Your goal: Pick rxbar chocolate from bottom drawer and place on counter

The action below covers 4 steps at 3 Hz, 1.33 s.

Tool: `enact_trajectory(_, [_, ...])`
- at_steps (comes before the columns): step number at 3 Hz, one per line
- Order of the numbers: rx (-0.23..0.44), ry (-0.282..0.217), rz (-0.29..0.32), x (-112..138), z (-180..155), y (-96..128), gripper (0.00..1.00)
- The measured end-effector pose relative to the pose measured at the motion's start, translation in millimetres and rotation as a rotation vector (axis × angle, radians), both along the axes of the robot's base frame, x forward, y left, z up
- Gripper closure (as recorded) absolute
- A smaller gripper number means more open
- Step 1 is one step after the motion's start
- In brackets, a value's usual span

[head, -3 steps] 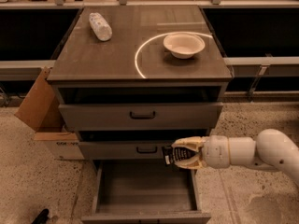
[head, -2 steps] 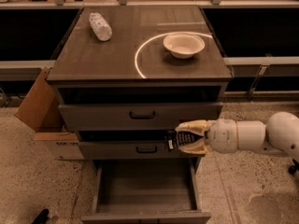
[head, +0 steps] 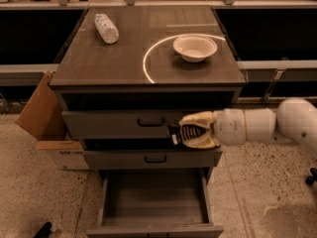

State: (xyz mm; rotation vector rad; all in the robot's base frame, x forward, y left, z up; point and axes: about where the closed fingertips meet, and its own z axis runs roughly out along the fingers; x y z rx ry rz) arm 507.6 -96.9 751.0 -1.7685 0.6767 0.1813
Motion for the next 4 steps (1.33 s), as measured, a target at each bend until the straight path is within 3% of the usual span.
enact_trajectory(1, [-0.05,-0.024,0.031,32,49,27,1.0])
enact_trajectory(2, [-0.066,-0.037,0.011,55,76,51,1.0])
enact_trajectory(3, [-0.05,-0.046,-0.059,74,94,79,1.0])
enact_trajectory(4, [-0.034,-0.057,-0.093,83,98,79,1.0])
